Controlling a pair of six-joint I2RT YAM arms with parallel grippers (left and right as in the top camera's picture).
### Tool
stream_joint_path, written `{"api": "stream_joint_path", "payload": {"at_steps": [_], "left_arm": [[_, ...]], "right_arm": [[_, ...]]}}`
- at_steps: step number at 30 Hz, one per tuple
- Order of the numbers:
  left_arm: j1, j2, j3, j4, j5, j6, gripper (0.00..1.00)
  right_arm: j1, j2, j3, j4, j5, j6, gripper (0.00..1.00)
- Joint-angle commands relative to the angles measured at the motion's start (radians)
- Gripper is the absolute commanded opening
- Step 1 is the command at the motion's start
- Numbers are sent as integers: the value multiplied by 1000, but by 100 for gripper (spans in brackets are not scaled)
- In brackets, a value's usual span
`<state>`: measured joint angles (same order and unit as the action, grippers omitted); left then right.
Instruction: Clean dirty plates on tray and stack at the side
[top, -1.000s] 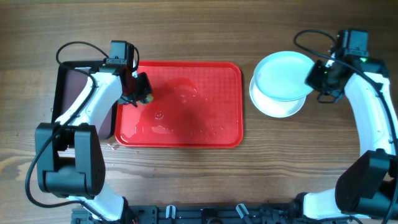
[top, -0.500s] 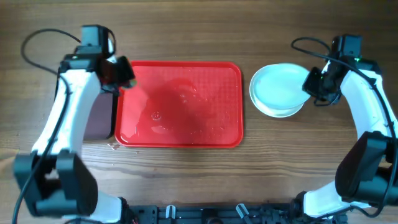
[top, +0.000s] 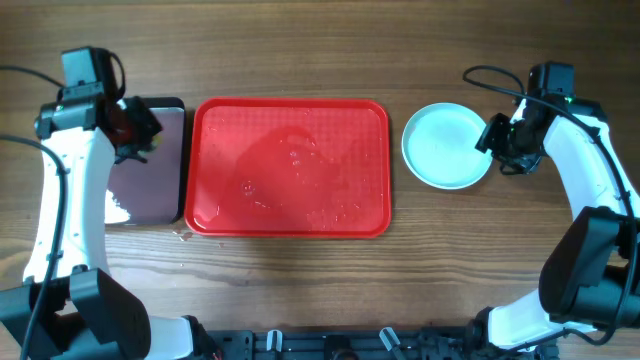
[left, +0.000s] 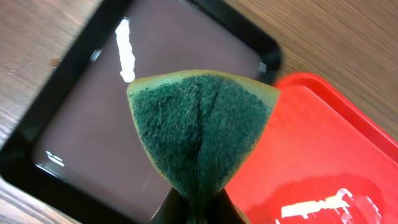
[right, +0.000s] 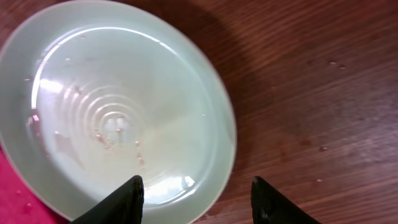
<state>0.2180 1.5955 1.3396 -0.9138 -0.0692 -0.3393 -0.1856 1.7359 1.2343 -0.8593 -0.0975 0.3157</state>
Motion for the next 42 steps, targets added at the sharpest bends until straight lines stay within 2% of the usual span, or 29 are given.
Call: {"api": "stream_joint_path", "payload": {"at_steps": [1, 7, 9, 10, 11, 12, 14, 21, 24, 27, 35, 36, 37, 38, 42], "left_arm": [[38, 51, -76, 67, -37, -5, 4], [48, 151, -164, 169, -37, -5, 5], [49, 182, -164, 171, -38, -5, 16], [51, 192, -164, 172, -38, -5, 27], [54, 201, -164, 175, -38, -5, 44], [58, 203, -164, 179, -38, -6, 68], [65, 203, -164, 187, -37, -6, 100], [66, 103, -150, 153, -37, -6, 100], [66, 2, -122, 98, -36, -32, 100], [66, -135, -109, 42, -35, -122, 100], [66, -383, -109, 26, -19, -121, 100], [66, -401, -109, 26, -19, -121, 100], [66, -410, -109, 26, -19, -121, 100], [66, -419, -109, 26, -19, -121, 100], [66, -428, -109, 26, -19, -121, 100]], "right_arm": [[37, -22, -4, 8, -53, -2, 56], [96, -51, -4, 8, -53, -2, 56], [108, -56, -4, 6, -53, -2, 56], [115, -59, -4, 5, -53, -2, 56], [119, -64, -4, 3, -53, -3, 56], [124, -70, -4, 2, -53, -7, 56], [129, -84, -4, 1, -57, -21, 56], [130, -180, 16, -42, -65, -29, 56], [130, -249, 29, -58, -74, -55, 56], [130, -334, 32, -69, -107, -82, 56], [130, -591, 32, -150, -114, -80, 56], [130, -634, 32, -152, -114, -79, 59], [130, -658, 32, -151, -114, -80, 71], [130, -690, 32, -151, -114, -79, 100], [130, -808, 32, -152, -114, -76, 100]]}}
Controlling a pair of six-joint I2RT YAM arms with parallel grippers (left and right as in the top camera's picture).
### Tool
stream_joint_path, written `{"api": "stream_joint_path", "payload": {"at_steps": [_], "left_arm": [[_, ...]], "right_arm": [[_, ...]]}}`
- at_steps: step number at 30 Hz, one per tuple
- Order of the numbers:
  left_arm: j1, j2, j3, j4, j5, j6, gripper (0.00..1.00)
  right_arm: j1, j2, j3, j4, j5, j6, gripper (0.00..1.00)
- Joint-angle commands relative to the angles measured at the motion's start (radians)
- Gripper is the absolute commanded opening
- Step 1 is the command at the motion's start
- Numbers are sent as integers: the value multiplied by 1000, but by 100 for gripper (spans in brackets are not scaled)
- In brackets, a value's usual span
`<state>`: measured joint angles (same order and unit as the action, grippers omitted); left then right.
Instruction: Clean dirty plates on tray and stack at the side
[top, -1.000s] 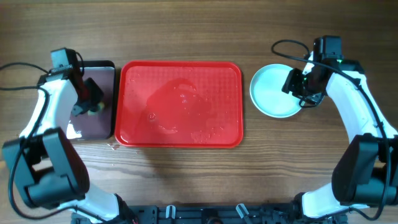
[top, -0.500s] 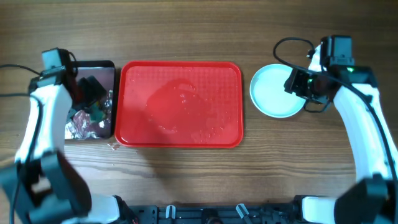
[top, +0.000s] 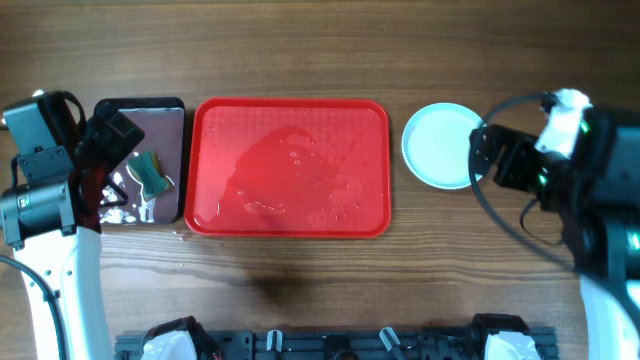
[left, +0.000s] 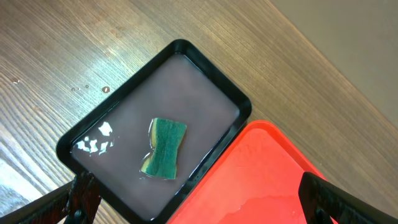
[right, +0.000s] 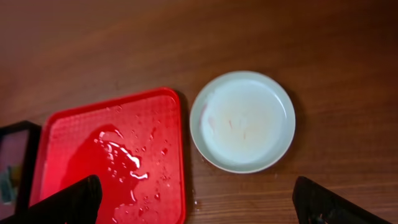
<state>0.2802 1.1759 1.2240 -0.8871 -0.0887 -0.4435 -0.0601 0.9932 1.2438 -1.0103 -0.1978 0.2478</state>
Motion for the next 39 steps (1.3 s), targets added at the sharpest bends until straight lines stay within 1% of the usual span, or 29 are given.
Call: {"api": "stream_joint_path", "payload": {"at_steps": [1, 5, 13, 17, 20, 22, 24, 26, 30, 35, 39], "left_arm": [[3, -9, 6, -1, 0, -17, 100], [3, -9, 6, -1, 0, -17, 100], [3, -9, 6, -1, 0, -17, 100], [3, -9, 6, -1, 0, -17, 100], [3, -9, 6, -1, 0, -17, 100], [3, -9, 6, -1, 0, -17, 100], [3, -9, 6, -1, 0, -17, 100], [3, -9, 6, -1, 0, -17, 100], [3, -9, 6, -1, 0, -17, 100], [3, -9, 6, -1, 0, -17, 100], [3, -9, 6, -1, 0, -17, 100]], "right_arm": [[5, -77, 22, -1, -13, -9, 100], [5, -109, 22, -1, -13, -9, 100], [5, -81, 22, 8, -10, -8, 100], [11, -91, -6, 103, -10, -20, 100], [11, -147, -82, 216, -24, -68, 100], [11, -210, -168, 306, -32, -100, 100], [11, -299, -300, 449, -37, -126, 100], [11, -393, -441, 603, -37, -129, 100], [32, -569, -710, 847, -36, -128, 100], [79, -766, -978, 992, -27, -128, 100], [107, -883, -1112, 1027, 32, -121, 100]]}}
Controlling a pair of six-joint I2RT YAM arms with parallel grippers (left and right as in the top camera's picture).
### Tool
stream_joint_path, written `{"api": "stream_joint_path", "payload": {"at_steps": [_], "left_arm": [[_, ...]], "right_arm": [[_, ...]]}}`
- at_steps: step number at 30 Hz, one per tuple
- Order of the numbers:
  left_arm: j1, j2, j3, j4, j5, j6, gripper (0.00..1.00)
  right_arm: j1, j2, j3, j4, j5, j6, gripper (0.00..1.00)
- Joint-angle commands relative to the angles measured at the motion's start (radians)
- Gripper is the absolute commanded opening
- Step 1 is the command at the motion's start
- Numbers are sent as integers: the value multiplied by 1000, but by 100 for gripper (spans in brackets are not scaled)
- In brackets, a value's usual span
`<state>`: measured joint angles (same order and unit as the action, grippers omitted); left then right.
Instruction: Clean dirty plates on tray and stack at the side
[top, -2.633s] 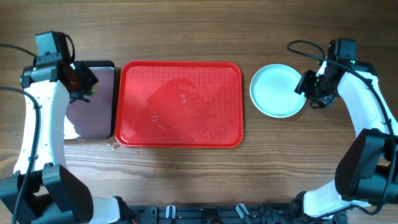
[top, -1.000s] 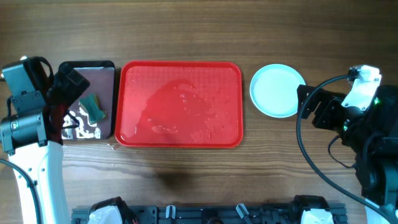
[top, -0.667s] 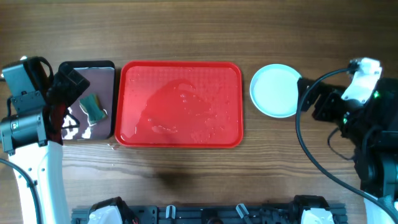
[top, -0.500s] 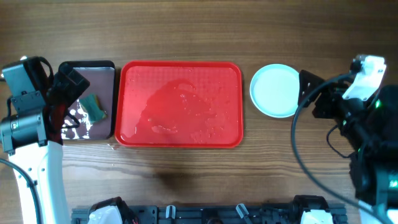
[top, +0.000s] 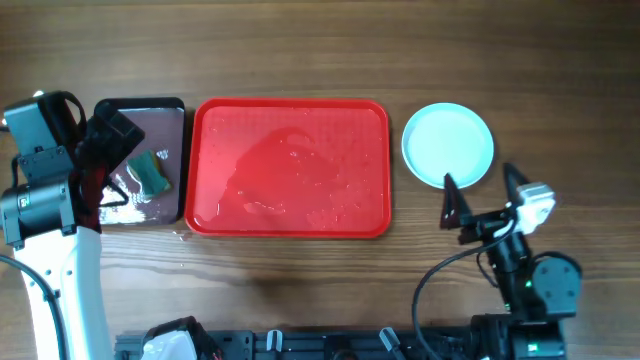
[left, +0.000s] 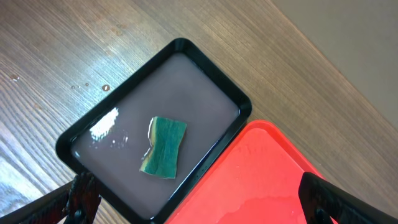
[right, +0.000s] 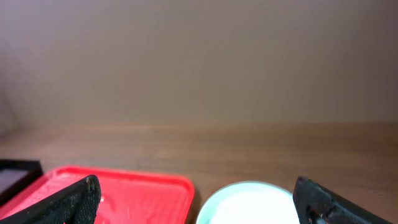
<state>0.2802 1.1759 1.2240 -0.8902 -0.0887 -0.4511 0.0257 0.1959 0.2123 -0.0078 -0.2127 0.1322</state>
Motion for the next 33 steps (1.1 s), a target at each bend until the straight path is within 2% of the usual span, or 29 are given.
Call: {"api": "stream_joint_path", "payload": {"at_steps": [1, 7, 9, 11, 16, 33], "left_arm": [[3, -9, 6, 2, 0, -10, 100], [3, -9, 6, 2, 0, -10, 100], [3, -9, 6, 2, 0, -10, 100], [3, -9, 6, 2, 0, -10, 100], [3, -9, 6, 2, 0, -10, 100], [3, -9, 6, 2, 0, -10, 100]], "right_arm": [[26, -109, -106, 26, 72, 8, 100], [33, -189, -191, 33, 225, 139, 100], [34, -193, -208, 35, 235, 137, 100], [34, -193, -208, 15, 215, 114, 100], [38, -193, -208, 16, 73, -108, 100], [39, -185, -207, 17, 82, -106, 100]]}}
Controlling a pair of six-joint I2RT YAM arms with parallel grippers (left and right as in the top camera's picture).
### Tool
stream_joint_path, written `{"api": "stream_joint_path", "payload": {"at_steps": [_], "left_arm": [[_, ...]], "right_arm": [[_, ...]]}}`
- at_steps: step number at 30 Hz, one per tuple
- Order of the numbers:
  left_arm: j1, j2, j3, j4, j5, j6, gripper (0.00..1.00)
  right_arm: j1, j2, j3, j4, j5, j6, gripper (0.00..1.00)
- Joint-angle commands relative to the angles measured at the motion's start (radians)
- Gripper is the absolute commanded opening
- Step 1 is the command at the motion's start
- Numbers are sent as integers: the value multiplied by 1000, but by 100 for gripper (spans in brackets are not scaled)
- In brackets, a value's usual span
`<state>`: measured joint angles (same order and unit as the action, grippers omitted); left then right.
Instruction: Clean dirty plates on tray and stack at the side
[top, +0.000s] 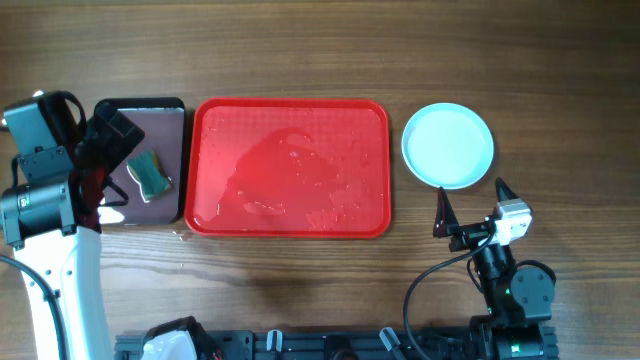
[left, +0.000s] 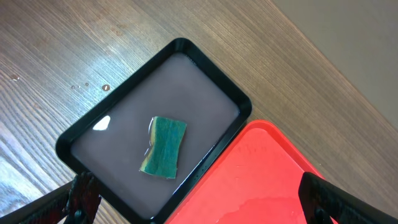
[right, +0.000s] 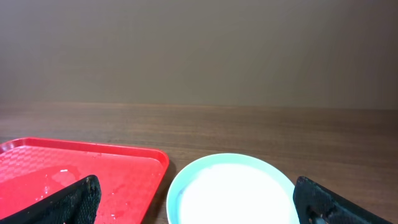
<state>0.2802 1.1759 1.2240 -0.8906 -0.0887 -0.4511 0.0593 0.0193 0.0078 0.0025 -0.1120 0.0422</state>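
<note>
A pale mint plate (top: 447, 145) rests on the table right of the red tray (top: 290, 220); it also shows in the right wrist view, plate (right: 233, 190). The wet tray (right: 81, 168) carries no plates. A green sponge (left: 163, 147) lies in the black basin (left: 214, 74) of water, sponge (top: 150, 173). My left gripper (left: 202, 205) hangs open high over the basin and tray corner, left gripper (top: 100, 165). My right gripper (right: 199, 208) is open, level with the table, in front of the plate, right gripper (top: 470, 205).
The black basin (top: 178, 160) sits against the tray's left side. Water drops and puddles cover the tray floor (top: 300, 190). Bare wooden table (top: 300, 50) lies behind the tray, and more of it runs along the front edge.
My right arm has drawn back a little toward the front edge and now looks lower across the plate. The sponge has drifted slightly in the basin. My left gripper has not moved.
First my left gripper was shut on the sponge over the basin, and my right gripper stood open at the plate's rim. Then the sponge lay in the water with the left gripper open above, the right one high over the plate. Later the right arm sat low at the table's front.
</note>
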Motion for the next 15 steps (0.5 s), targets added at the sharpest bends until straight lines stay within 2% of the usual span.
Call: {"api": "stream_joint_path", "payload": {"at_steps": [1, 9, 15], "left_arm": [[3, -9, 6, 3, 0, -10, 100], [3, -14, 6, 4, 1, -9, 100], [-62, -141, -16, -13, -45, 2, 100]], "right_arm": [[5, -8, -3, 6, -19, -16, 100], [5, -8, -3, 7, -19, -16, 100], [5, -8, -3, 7, -19, -16, 100]]}}
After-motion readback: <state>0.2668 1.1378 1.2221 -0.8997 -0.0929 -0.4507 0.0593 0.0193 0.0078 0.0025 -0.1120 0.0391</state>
